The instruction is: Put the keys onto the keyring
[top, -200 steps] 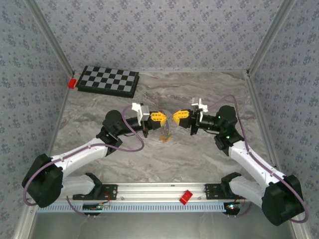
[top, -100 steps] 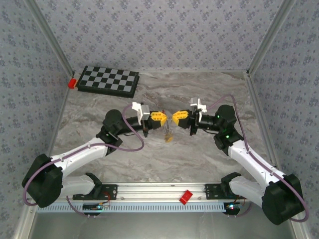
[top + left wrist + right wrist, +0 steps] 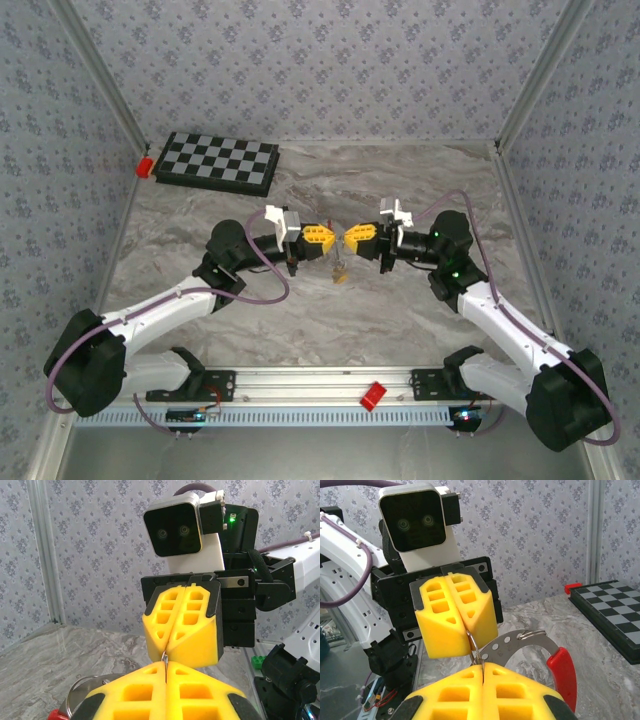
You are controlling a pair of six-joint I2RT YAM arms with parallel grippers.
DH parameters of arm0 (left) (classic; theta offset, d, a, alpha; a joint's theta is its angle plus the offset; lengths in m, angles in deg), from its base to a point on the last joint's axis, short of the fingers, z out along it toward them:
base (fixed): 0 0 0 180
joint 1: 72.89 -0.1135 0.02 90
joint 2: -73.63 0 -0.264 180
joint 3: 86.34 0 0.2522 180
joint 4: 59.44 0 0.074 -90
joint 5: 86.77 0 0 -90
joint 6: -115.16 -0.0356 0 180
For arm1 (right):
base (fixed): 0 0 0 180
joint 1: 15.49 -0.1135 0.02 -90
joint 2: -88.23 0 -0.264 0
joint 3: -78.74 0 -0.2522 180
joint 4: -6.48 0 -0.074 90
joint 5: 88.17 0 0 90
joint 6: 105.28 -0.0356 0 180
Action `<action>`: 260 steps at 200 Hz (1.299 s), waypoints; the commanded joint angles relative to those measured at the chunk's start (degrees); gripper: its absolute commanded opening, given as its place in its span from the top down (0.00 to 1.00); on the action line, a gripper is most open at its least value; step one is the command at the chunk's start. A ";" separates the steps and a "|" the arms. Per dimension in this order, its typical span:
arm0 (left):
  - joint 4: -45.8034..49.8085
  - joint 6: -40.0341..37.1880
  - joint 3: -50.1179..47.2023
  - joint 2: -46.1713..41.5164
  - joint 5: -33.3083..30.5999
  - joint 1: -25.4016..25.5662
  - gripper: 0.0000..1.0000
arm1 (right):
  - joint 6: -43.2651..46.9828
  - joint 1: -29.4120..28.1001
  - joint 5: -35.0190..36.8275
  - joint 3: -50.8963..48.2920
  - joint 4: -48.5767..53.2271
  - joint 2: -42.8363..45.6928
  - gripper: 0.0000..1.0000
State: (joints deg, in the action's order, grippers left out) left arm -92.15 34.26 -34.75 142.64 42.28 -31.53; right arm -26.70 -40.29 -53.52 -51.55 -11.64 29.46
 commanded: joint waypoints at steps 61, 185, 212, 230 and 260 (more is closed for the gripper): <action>-1.42 0.22 2.39 -0.96 0.53 0.04 1.00 | 1.89 0.19 1.04 0.72 0.11 2.27 1.00; -1.66 0.45 2.04 -1.17 -0.89 -0.26 1.00 | 1.30 0.39 0.25 0.58 0.06 2.34 1.00; -1.69 0.48 2.02 -1.23 -1.03 -0.30 1.00 | 1.32 0.30 -0.05 0.70 0.13 2.31 1.00; -1.82 0.56 2.07 -1.03 -0.91 -0.29 1.00 | 1.31 0.30 -0.15 0.84 0.32 2.25 1.00; -1.99 0.79 2.17 -0.90 0.15 -0.28 1.00 | 1.79 0.15 0.62 0.84 0.68 2.07 1.00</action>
State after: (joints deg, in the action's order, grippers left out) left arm -91.94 34.33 -34.60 142.64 41.36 -31.55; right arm -25.76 -39.96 -52.47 -51.55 -11.24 31.56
